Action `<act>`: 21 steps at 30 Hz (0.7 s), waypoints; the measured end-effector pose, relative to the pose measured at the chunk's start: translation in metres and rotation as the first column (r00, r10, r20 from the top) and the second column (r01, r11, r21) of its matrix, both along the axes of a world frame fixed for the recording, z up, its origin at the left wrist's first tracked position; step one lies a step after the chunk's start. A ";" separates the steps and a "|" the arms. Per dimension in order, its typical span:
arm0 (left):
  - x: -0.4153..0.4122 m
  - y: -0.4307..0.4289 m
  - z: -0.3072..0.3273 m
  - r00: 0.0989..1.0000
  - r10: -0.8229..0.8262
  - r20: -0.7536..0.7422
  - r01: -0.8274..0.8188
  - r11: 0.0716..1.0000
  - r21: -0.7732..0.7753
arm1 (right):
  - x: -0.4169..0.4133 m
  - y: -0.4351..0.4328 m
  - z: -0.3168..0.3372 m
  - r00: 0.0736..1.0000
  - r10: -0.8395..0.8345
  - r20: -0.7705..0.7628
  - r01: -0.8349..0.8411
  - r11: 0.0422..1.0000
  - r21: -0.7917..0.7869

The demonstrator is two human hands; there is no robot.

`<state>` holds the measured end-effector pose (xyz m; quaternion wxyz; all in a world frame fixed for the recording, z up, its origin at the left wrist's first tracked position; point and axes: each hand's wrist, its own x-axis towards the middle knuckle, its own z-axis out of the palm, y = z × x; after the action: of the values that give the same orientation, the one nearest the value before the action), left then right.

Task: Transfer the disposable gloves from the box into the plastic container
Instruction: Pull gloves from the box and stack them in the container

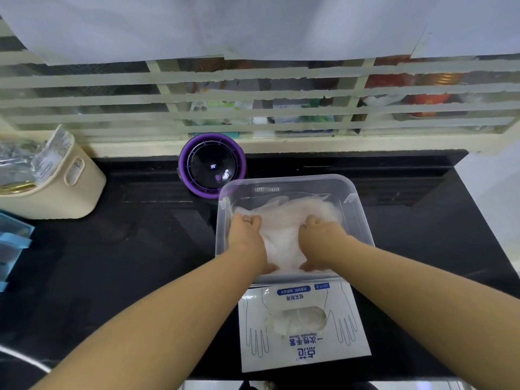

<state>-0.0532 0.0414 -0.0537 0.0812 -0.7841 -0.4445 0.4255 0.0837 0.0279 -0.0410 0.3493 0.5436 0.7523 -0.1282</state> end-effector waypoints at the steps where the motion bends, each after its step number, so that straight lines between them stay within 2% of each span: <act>1: 0.000 0.000 0.000 1.000 -0.004 -0.008 0.004 1.000 0.014 | 0.005 -0.002 -0.005 1.000 -0.007 0.009 0.007 1.000 0.017; 6: 0.000 0.003 -0.006 0.995 -0.038 -0.092 0.041 0.999 0.033 | 0.009 -0.002 -0.016 0.999 -0.042 0.002 0.042 0.999 0.032; 9: -0.001 0.004 -0.013 0.990 -0.045 -0.131 0.052 0.998 0.045 | 0.010 -0.003 0.002 0.999 0.038 0.010 -0.039 0.998 0.042; 13: -0.004 0.004 -0.004 0.993 -0.029 -0.112 0.032 0.999 0.027 | 0.020 -0.010 0.041 0.986 0.150 -0.076 -0.131 0.968 0.212; 17: -0.004 0.003 0.035 1.000 0.005 0.022 -0.004 0.998 -0.064 | 0.019 -0.020 0.075 0.962 0.187 -0.199 -0.112 0.935 0.336; 19: -0.009 -0.003 0.056 0.988 -0.016 0.154 0.024 0.998 -0.051 | 0.011 -0.034 0.091 0.920 0.223 -0.322 -0.105 0.933 0.344; 21: -0.019 -0.012 0.071 0.937 -0.102 0.335 0.099 0.995 0.025 | 0.004 -0.052 0.099 0.862 0.243 -0.445 -0.109 0.946 0.305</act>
<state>-0.0722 0.0295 0.0168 0.0290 -0.8664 -0.4128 0.2794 0.0874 -0.0240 0.0579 0.0866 0.4659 0.8721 -0.1216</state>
